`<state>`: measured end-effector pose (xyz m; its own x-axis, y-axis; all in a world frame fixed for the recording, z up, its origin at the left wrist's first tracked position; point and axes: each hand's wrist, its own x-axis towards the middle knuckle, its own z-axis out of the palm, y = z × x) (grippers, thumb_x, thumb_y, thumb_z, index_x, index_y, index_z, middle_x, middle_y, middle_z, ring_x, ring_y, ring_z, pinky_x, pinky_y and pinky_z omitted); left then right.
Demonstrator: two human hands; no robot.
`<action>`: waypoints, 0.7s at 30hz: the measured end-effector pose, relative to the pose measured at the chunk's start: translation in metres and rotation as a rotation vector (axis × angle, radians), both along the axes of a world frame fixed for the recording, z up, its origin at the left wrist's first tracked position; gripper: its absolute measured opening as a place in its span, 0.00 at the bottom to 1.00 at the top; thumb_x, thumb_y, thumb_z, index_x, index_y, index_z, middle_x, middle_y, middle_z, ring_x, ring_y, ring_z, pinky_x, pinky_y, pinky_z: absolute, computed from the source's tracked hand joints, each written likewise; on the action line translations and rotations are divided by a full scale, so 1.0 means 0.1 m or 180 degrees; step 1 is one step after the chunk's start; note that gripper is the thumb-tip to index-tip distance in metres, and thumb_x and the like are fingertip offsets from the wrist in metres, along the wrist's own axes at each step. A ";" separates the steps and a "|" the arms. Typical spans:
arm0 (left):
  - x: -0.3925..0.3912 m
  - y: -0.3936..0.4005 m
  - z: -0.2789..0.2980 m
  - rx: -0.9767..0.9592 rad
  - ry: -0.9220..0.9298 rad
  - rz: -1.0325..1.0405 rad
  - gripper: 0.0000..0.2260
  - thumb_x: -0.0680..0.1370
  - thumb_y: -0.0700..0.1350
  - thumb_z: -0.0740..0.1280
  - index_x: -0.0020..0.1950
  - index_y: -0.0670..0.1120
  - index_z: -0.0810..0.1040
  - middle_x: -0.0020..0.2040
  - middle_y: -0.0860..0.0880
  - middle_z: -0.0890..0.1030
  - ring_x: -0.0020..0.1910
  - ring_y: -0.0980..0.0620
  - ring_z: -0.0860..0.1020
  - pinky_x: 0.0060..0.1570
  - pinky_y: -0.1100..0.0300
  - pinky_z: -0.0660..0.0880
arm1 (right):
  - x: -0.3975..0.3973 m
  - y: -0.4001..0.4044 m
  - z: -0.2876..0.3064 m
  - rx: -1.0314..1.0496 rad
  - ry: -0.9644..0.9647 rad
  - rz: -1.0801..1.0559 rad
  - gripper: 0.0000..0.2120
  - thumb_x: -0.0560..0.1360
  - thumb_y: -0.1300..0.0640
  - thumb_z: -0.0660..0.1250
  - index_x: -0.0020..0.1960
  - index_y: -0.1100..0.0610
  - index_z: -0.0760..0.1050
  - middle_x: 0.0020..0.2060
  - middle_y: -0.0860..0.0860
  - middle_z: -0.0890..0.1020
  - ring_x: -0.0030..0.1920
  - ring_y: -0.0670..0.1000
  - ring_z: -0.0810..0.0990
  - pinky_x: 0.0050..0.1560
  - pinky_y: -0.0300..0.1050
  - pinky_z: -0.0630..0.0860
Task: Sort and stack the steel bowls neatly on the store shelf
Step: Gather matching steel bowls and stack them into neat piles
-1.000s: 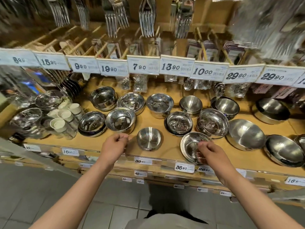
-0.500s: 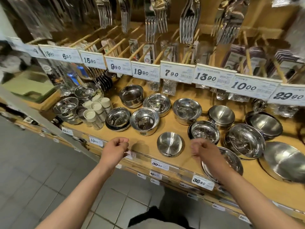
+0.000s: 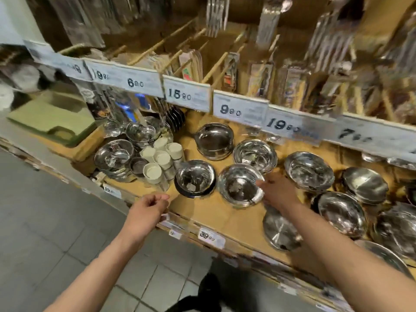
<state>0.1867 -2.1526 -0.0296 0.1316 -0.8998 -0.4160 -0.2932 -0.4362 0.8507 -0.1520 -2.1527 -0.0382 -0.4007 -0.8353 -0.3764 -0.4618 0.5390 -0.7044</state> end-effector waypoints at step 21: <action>-1.23 -1.03 0.04 -0.0040 -0.0433 -0.1568 0.07 0.81 0.48 0.68 0.44 0.50 0.81 0.41 0.49 0.83 0.40 0.49 0.79 0.45 0.59 0.76 | -0.61 0.72 0.26 -0.0484 -0.1008 -0.1814 0.07 0.74 0.68 0.70 0.47 0.57 0.78 0.46 0.58 0.86 0.45 0.58 0.86 0.48 0.58 0.83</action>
<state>0.0634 -2.2557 -0.0261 -0.2571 -0.8735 -0.4135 -0.5700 -0.2084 0.7947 -0.2126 -2.0808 -0.0119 -0.6845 -0.5787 -0.4434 0.1074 0.5215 -0.8465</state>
